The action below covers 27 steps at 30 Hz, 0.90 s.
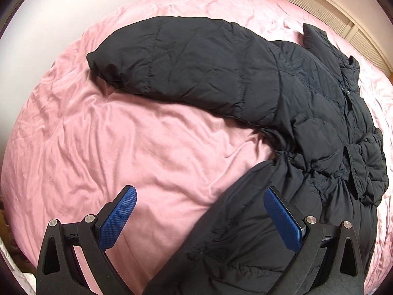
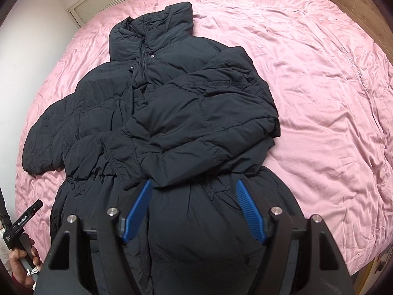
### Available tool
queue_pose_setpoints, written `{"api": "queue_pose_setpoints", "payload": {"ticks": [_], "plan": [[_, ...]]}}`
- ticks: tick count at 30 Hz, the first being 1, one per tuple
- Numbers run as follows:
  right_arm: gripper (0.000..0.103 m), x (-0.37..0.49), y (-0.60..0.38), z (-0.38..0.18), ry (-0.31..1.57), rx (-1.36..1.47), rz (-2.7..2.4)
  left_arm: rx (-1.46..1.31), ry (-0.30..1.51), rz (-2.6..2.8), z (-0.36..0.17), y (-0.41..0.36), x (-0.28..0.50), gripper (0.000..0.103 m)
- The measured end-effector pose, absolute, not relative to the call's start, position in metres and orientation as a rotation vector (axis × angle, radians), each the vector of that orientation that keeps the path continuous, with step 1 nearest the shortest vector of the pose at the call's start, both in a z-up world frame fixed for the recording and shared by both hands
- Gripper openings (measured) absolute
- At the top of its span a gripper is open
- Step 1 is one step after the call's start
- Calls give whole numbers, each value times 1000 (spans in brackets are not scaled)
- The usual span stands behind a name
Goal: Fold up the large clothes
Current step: 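Reach the left tool to the other sleeve cuff and close on it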
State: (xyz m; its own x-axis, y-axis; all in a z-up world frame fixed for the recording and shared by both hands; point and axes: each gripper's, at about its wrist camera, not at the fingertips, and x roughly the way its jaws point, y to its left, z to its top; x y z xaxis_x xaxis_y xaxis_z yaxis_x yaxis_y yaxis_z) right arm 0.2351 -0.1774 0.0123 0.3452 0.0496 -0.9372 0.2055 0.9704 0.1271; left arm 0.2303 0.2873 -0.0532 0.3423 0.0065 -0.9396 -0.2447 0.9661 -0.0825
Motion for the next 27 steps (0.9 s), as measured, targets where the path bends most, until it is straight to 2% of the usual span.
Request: {"api": "queue_pose_setpoints", "payload": {"ticks": [8,19,27], "plan": [[70,238,-166,0,1253,232,-114,-393,1193,223,-61,348,245,102],[70,234,-163,-4,1285,201,-150,-738,1054,251,-73,451,311,100],[70,217,-175,-4,1304,196,-196,-1052,1000,235,-114,490,345,88]]}}
